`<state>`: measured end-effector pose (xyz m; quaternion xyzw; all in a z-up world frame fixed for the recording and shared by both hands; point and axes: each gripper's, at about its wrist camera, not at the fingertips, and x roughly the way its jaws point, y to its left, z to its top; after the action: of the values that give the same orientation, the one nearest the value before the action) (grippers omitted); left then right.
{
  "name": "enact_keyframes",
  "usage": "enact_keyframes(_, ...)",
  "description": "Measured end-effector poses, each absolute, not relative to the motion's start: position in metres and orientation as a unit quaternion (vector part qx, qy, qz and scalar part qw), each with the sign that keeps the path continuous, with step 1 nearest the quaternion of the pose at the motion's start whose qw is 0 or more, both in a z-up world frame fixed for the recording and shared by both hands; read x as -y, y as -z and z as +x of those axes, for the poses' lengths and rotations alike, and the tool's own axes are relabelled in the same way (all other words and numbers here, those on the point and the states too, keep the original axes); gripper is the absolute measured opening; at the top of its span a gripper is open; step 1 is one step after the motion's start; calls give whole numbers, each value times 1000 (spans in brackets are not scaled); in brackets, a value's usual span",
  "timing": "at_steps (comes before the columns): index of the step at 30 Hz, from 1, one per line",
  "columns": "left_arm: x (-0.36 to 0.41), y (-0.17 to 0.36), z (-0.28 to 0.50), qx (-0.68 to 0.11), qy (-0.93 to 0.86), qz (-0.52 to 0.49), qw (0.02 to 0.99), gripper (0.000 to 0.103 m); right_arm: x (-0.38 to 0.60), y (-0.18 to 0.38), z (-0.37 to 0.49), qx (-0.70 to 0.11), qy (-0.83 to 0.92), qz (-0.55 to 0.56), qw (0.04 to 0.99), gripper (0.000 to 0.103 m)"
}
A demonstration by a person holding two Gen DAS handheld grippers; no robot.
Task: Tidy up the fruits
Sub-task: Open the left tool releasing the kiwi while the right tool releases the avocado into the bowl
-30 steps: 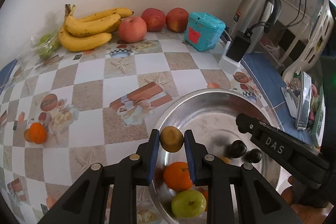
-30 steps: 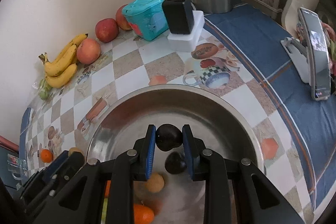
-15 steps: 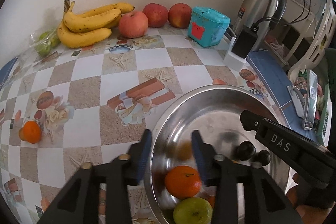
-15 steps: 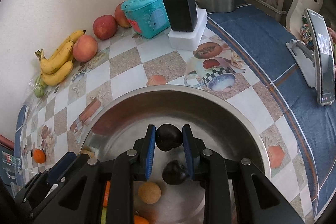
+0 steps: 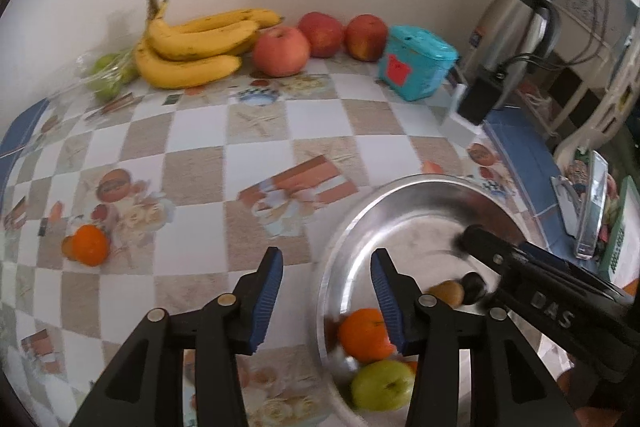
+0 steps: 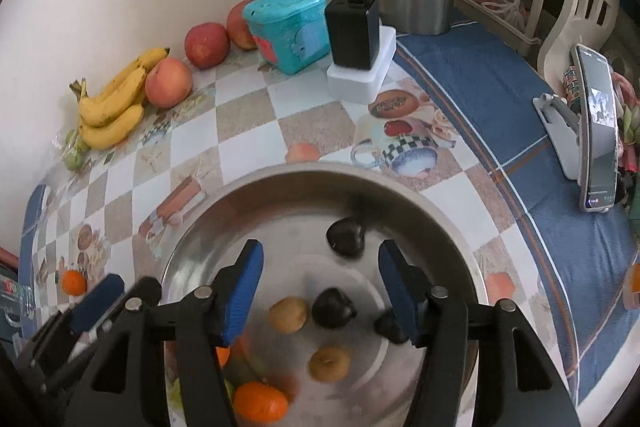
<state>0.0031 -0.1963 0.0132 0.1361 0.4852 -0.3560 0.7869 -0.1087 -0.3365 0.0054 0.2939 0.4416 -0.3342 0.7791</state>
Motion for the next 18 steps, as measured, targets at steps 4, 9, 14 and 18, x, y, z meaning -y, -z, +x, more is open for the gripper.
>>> enact_keyframes(4,181,-13,15,-515,306,144,787,51,326,-10,-108,-458,327,287,775,61)
enact_keyframes(9,163,-16,24,-533,279,127,789,56,314,-11,-109,-474,310,297,769,62)
enact_keyframes(14,147,-26,33,-533,263,101,798,62,303,-12,-108,-485,300,294,767,62)
enact_keyframes(18,140,-29,37,-536,256,92,799,63,293,-13,-103,-490,285,288,772,62)
